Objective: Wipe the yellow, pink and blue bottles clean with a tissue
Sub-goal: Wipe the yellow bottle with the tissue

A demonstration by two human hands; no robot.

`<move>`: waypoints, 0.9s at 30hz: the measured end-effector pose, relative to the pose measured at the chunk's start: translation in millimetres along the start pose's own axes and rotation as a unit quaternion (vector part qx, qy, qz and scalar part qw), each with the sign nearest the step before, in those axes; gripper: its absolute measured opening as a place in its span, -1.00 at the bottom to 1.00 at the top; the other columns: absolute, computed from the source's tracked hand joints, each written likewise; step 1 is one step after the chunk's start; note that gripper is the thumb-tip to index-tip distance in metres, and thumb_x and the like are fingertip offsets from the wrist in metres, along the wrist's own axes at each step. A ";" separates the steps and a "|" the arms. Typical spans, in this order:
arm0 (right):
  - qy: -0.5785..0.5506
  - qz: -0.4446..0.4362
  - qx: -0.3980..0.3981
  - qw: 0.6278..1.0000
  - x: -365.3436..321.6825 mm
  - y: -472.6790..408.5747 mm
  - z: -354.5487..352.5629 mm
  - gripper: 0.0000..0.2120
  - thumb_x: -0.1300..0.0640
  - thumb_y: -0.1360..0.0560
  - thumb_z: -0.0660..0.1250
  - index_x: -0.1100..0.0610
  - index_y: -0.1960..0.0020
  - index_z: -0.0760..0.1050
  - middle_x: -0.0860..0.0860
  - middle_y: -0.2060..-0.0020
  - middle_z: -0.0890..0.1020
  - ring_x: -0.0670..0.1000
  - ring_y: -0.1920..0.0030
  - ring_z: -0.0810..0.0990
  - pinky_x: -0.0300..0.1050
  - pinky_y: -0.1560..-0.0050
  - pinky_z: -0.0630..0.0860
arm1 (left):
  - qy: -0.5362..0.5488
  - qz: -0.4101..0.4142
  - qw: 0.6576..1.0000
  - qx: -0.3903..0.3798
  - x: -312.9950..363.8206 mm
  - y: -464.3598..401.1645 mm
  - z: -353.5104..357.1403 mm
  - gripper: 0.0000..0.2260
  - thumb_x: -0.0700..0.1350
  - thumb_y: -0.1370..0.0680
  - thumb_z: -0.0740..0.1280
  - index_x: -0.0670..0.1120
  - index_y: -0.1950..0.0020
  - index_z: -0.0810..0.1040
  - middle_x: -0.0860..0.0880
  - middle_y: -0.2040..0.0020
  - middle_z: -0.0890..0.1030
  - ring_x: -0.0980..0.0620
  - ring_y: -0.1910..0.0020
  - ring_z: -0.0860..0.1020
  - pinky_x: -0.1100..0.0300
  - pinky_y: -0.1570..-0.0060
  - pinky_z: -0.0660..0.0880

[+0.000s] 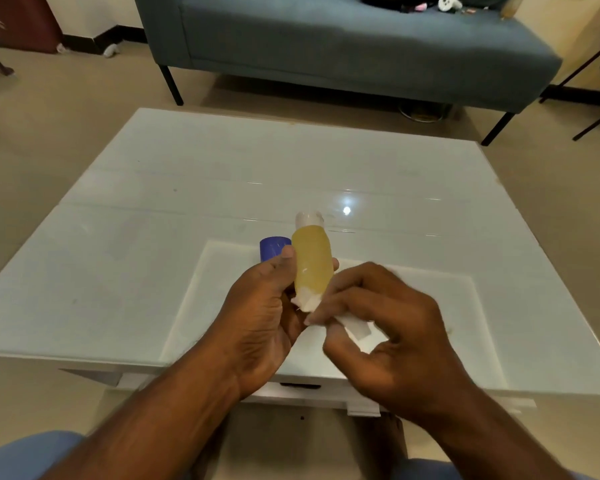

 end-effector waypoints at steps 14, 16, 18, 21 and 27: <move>0.017 0.009 0.091 0.996 11.4 -7.0 -8.5 -0.84 0.29 -0.47 0.49 0.13 -0.02 0.71 -0.06 -0.01 0.69 -0.06 -0.08 0.65 -0.14 -0.07 0.59 | -0.076 0.010 0.996 -0.039 -12.1 -3.6 3.2 -0.71 -0.02 -0.60 0.26 -0.18 -0.16 0.62 -0.19 -0.03 0.73 -0.10 0.02 0.71 0.02 -0.02 0.67; 0.002 0.043 0.123 0.991 16.0 -10.0 -17.3 -0.82 0.28 -0.47 0.47 0.11 -0.04 0.68 -0.09 0.00 0.68 -0.09 -0.06 0.65 -0.17 -0.06 0.60 | -0.102 0.015 0.993 -0.051 -15.2 -4.0 5.4 -0.71 0.00 -0.52 0.31 -0.14 -0.13 0.63 -0.17 -0.03 0.73 -0.12 0.00 0.72 0.01 0.00 0.67; -0.010 0.050 0.104 0.993 11.5 -7.8 -17.1 -0.80 0.29 -0.45 0.48 0.09 -0.04 0.65 -0.10 0.02 0.66 -0.09 -0.03 0.64 -0.22 -0.01 0.59 | -0.108 0.018 0.993 -0.055 -15.8 -4.3 6.0 -0.70 0.00 -0.51 0.32 -0.14 -0.15 0.63 -0.18 -0.04 0.73 -0.14 -0.05 0.71 0.00 -0.04 0.66; -0.003 0.020 0.069 0.997 6.6 -3.2 -11.0 -0.81 0.29 -0.44 0.48 0.15 -0.04 0.65 -0.05 0.03 0.65 -0.09 -0.01 0.63 -0.28 0.01 0.56 | -0.106 0.019 0.993 -0.045 -13.7 -6.1 3.2 -0.71 -0.02 -0.57 0.30 -0.17 -0.17 0.62 -0.19 -0.05 0.73 -0.15 -0.06 0.71 0.01 -0.04 0.66; -0.029 0.093 0.120 0.988 15.6 -8.1 -17.1 -0.84 0.21 -0.50 0.47 0.13 -0.08 0.67 -0.07 0.01 0.69 -0.09 -0.04 0.66 -0.37 0.02 0.55 | -0.114 0.013 0.993 -0.039 -14.6 -4.3 5.9 -0.57 0.02 -0.44 0.38 -0.19 -0.22 0.60 -0.21 -0.09 0.71 -0.19 -0.06 0.70 -0.05 -0.05 0.66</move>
Point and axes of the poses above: each hand's wrist, its own y-axis away from the middle knuckle, its own z-axis out of the palm, x = y × z, the point moved 1 cm from there along -y, towards the middle knuckle
